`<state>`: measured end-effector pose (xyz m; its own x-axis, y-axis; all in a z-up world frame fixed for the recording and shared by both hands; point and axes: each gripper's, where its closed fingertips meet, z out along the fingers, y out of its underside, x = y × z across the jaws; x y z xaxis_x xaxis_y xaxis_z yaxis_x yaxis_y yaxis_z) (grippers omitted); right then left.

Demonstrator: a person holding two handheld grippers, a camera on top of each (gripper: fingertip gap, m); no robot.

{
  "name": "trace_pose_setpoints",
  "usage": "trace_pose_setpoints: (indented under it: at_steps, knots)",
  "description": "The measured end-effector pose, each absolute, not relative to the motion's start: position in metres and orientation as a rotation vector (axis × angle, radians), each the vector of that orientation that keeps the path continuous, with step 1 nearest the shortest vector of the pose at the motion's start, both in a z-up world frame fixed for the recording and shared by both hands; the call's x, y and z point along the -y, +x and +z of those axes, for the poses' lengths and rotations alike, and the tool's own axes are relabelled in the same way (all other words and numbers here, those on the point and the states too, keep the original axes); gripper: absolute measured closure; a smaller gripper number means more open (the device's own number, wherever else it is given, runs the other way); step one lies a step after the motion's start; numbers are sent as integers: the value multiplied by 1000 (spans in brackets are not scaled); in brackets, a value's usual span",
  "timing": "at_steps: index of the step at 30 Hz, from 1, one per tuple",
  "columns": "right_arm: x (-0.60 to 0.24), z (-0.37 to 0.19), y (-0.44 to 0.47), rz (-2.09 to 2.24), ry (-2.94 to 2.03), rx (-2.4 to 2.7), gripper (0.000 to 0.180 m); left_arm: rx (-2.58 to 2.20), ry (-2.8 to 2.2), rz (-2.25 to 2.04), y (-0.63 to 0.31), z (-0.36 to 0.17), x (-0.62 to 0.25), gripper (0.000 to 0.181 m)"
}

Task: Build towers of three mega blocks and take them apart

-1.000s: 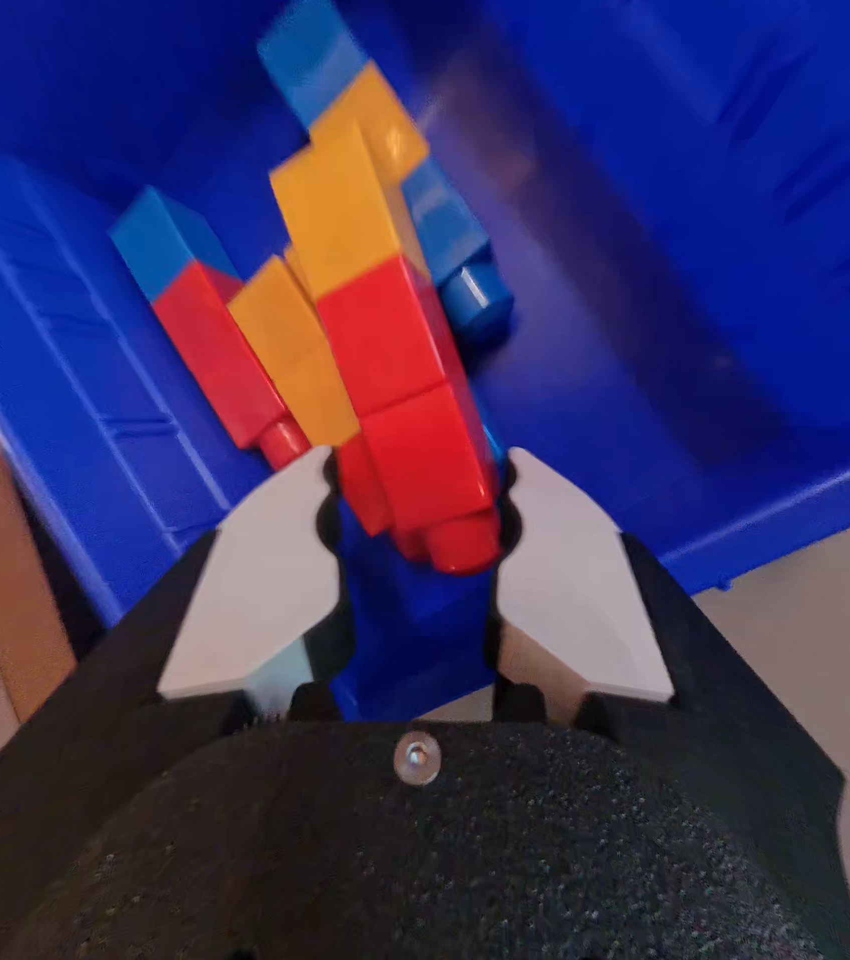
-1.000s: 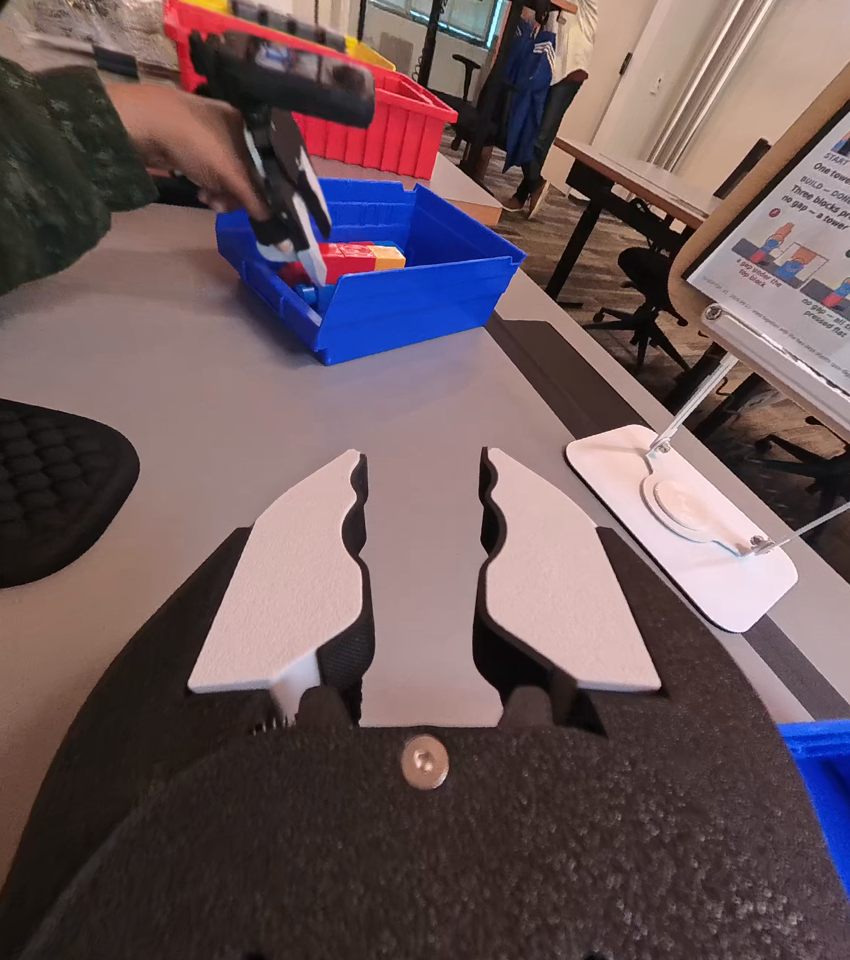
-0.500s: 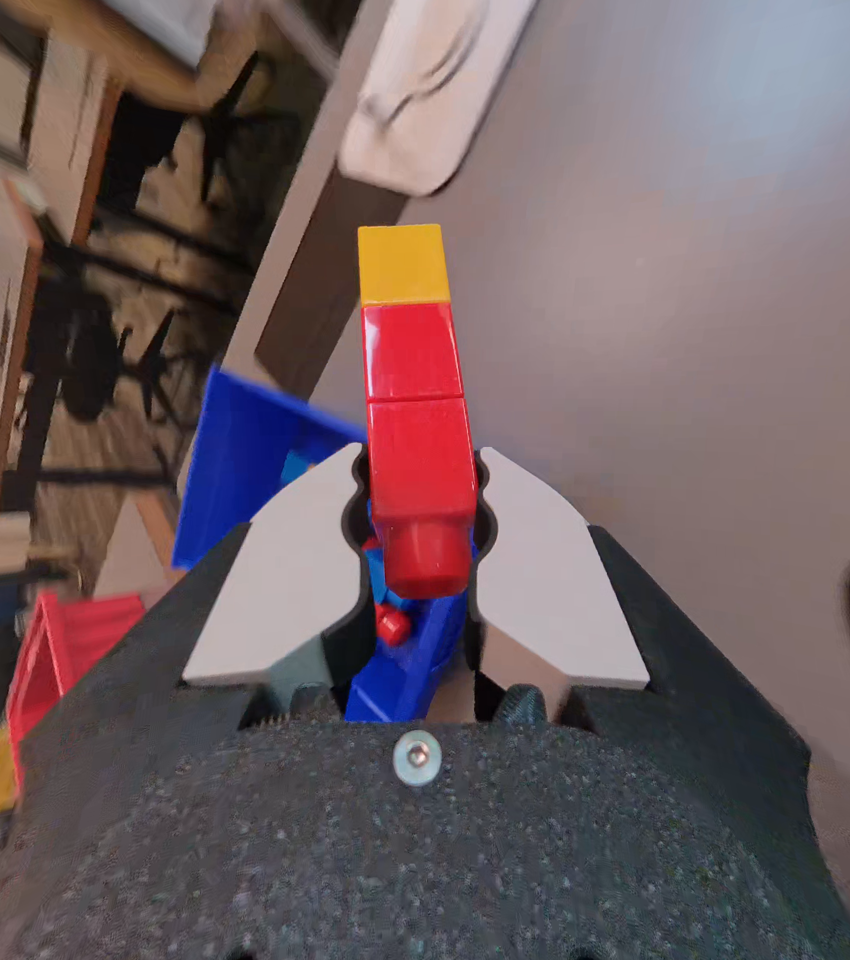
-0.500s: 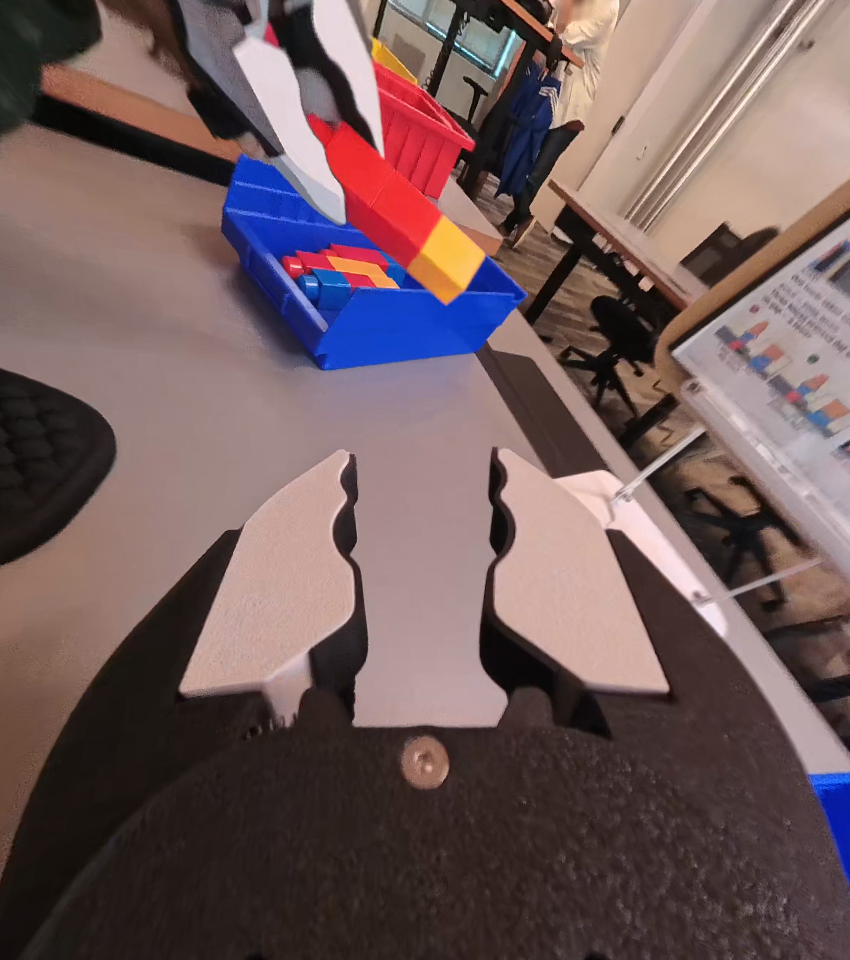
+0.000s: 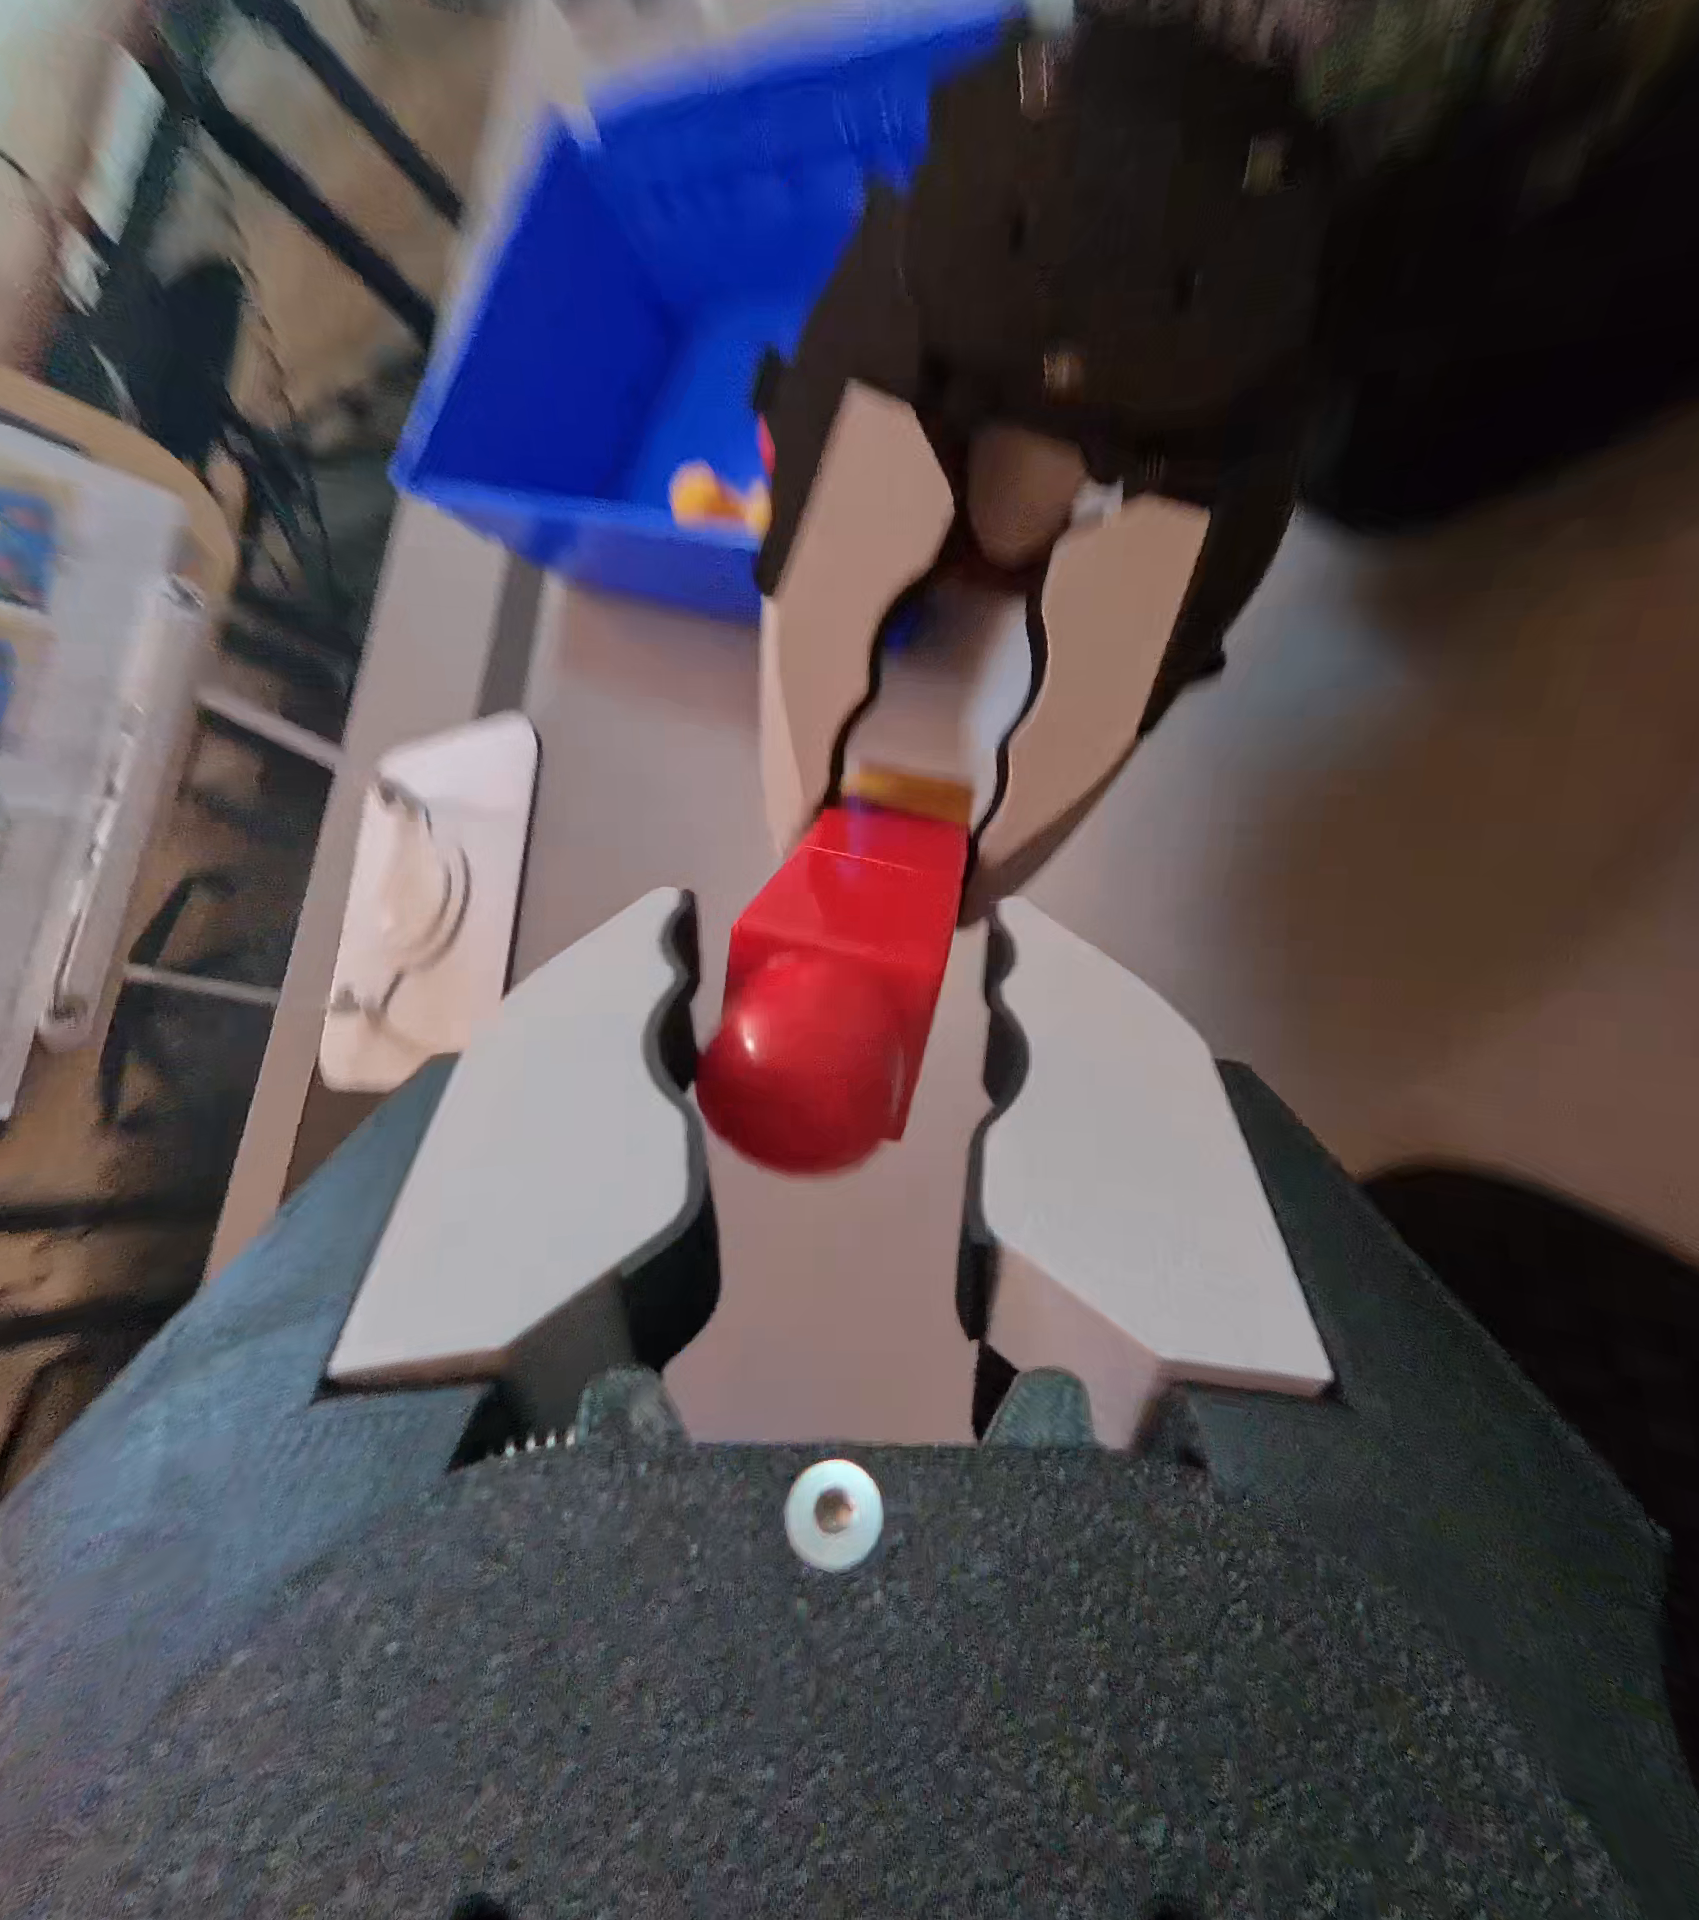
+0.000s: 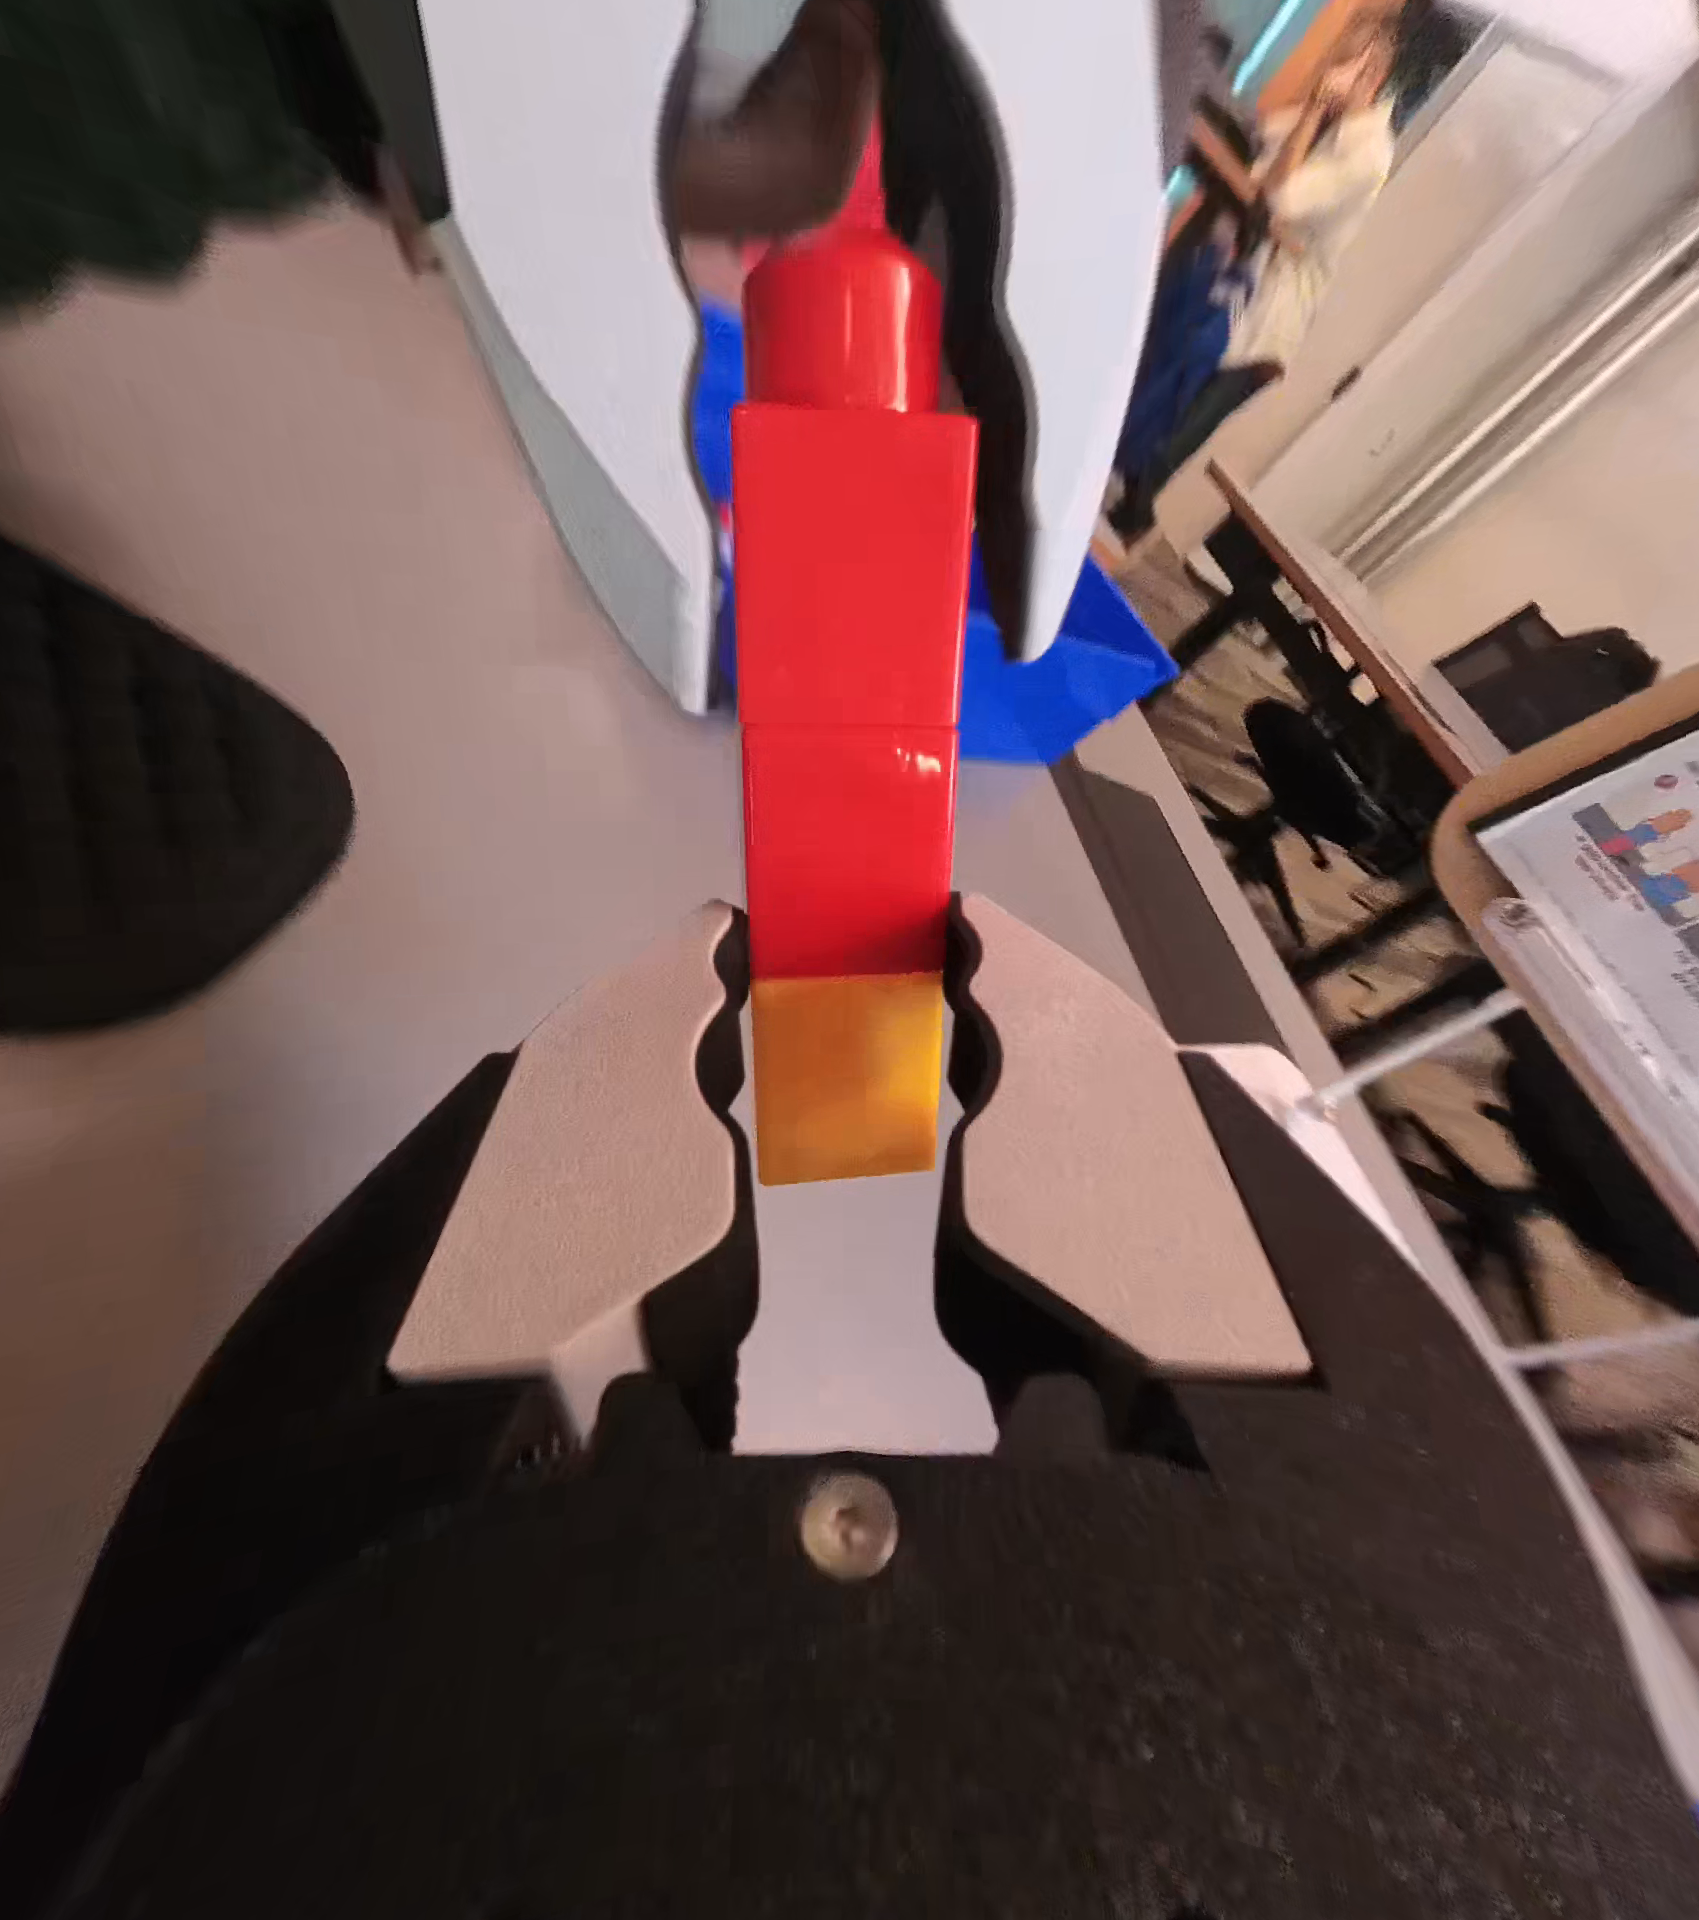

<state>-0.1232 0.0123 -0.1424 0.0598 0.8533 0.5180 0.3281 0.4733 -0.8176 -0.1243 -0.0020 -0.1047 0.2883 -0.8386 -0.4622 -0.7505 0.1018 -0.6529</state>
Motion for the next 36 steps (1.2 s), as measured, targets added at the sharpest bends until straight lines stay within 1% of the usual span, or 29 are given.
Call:
trace_pose_setpoints:
  at_steps: [4,7,9,10,14,15,16,17,21,23,26,28,32,34,36]
  knots:
    - [-2,-107,-118,959,-1062,1325,143,-1201,-1384,-531,-110,-65,7,117]
    - [8,-90,-114,1169,-1024,1237,143,-1097,-1332,-697,-103,-70,4,119]
    - [11,-92,-116,1201,-1023,1236,143,-1064,-1337,-770,-94,-78,3,132]
    - [12,-94,-117,1208,-1029,1233,143,-1090,-1333,-797,-89,-82,6,143]
    - [4,-110,-119,1170,-1109,1299,142,-1117,-1420,-716,-91,-96,-2,144]
    - [1,-115,-118,1145,-1139,1337,139,-1118,-1447,-672,-96,-101,-7,144]
    - [-2,-117,-116,1134,-1160,1360,133,-1137,-1489,-614,-101,-110,-12,144]
    - [-5,-116,-113,1122,-1169,1367,131,-1166,-1541,-536,-107,-122,-17,144]
    - [-10,-106,-102,1002,-1138,1401,128,-1328,-1708,-258,-119,-179,-29,144]
    - [-8,-112,-100,908,-1139,1476,130,-1407,-1745,-178,-119,-199,-29,145]
    - [-13,-135,-98,716,-1174,1605,135,-1495,-1752,-62,-118,-214,-29,145]
    - [-12,-149,-96,648,-1185,1682,140,-1516,-1758,-19,-120,-218,-29,145]
    - [-10,-166,-95,565,-1199,1773,139,-1534,-1765,22,-123,-221,-29,145]
    - [-8,-168,-98,556,-1189,1783,149,-1553,-1767,41,-124,-224,-28,145]
    - [-7,-170,-99,533,-1183,1790,150,-1557,-1771,41,-124,-226,-27,145]
